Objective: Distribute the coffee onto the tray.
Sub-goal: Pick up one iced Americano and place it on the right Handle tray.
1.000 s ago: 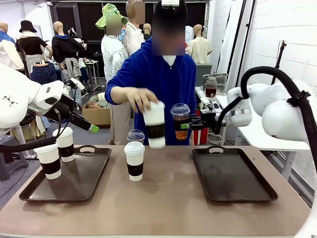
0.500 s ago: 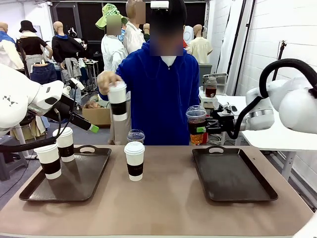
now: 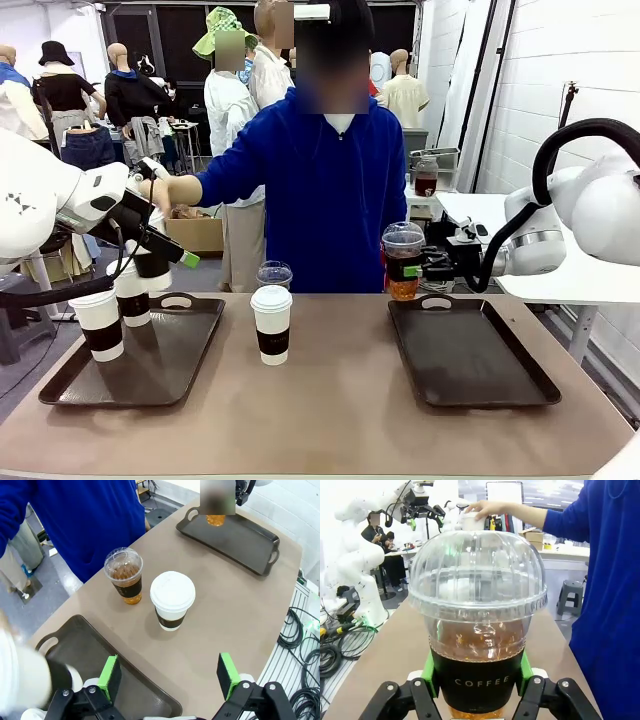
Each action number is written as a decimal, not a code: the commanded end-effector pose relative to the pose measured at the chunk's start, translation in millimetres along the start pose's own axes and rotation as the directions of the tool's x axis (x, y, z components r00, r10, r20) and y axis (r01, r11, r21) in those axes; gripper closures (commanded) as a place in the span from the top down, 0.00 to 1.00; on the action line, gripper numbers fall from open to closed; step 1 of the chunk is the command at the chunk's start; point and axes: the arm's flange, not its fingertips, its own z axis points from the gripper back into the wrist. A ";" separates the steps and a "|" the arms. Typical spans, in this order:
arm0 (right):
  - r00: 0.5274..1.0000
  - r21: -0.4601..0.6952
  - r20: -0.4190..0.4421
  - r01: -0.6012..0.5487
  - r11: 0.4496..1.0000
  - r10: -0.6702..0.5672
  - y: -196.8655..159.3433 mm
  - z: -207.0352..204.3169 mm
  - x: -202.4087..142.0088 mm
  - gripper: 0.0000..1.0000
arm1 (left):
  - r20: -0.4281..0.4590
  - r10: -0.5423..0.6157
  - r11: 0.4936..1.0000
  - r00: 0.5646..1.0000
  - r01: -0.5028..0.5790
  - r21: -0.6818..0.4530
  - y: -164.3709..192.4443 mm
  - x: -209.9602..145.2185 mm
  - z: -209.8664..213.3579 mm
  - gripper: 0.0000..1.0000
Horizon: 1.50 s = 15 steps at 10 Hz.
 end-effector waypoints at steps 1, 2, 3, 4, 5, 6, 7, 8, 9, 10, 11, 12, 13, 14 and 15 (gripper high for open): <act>1.000 0.006 -0.008 -0.016 1.000 0.016 -4.9 0.5 9.1 0.69 | 0.008 0.006 1.000 1.000 -0.006 -0.012 1.0 -1.6 0.0 1.00; 1.000 0.006 -0.008 -0.016 1.000 0.016 -4.9 0.5 9.1 0.69 | 0.008 0.006 1.000 1.000 -0.006 -0.012 1.0 -1.6 0.0 1.00; 1.000 0.006 -0.008 -0.016 1.000 0.016 -4.9 0.5 9.1 0.69 | 0.008 0.006 1.000 1.000 -0.006 -0.012 1.0 -1.6 0.0 1.00; 1.000 0.006 -0.008 -0.016 1.000 0.016 -4.9 0.5 9.1 0.69 | 0.008 0.006 1.000 1.000 -0.006 -0.012 1.0 -1.6 0.0 1.00; 1.000 -0.001 -0.002 -0.006 1.000 0.006 -1.3 0.7 2.2 0.69 | 0.008 0.006 1.000 1.000 -0.006 -0.012 1.0 -1.6 0.0 1.00; 0.999 -0.017 0.000 -0.033 0.999 0.033 6.2 7.1 6.6 0.69 | 0.008 0.006 1.000 1.000 -0.006 -0.012 1.0 -1.6 0.0 1.00; 0.999 -0.039 0.007 -0.053 0.998 0.054 17.3 18.8 11.1 0.69 | 0.008 0.006 1.000 1.000 -0.006 -0.012 1.0 -1.6 0.0 1.00; 0.998 -0.056 0.012 -0.062 0.997 0.063 31.8 32.0 14.3 0.69 | 0.008 0.006 1.000 1.000 -0.006 -0.012 1.0 -1.6 0.0 1.00; 0.997 -0.061 0.012 -0.073 0.995 0.074 43.1 39.8 14.7 0.69 | 0.008 0.006 1.000 1.000 -0.006 -0.012 1.0 -1.6 0.0 1.00; 0.997 -0.062 0.024 -0.068 0.996 0.070 56.8 48.1 12.1 0.69 | 0.008 0.006 1.000 1.000 -0.006 -0.012 1.0 -1.6 0.0 1.00; 0.997 -0.066 0.035 -0.070 0.995 0.072 68.9 53.2 6.3 0.69 | 0.008 0.006 1.000 1.000 -0.006 -0.012 1.0 -1.6 0.0 1.00; 0.997 -0.067 0.045 -0.061 0.996 0.064 81.8 57.8 -2.2 0.69 | 0.008 0.006 1.000 1.000 -0.006 -0.012 1.0 -1.6 0.0 1.00; 0.996 -0.076 0.059 -0.058 0.995 0.062 96.5 61.6 -10.9 0.69 | 0.008 0.006 1.000 1.000 -0.006 -0.012 1.0 -1.6 0.0 1.00; 0.996 -0.074 0.058 -0.062 0.995 0.066 109.2 63.6 -17.9 0.69 | 0.008 0.006 1.000 1.000 -0.006 -0.012 1.0 -1.6 0.0 1.00; 0.996 -0.073 0.053 -0.069 0.995 0.073 119.7 66.2 -26.0 0.69 | 0.008 0.006 1.000 1.000 -0.006 -0.012 1.0 -1.6 0.0 1.00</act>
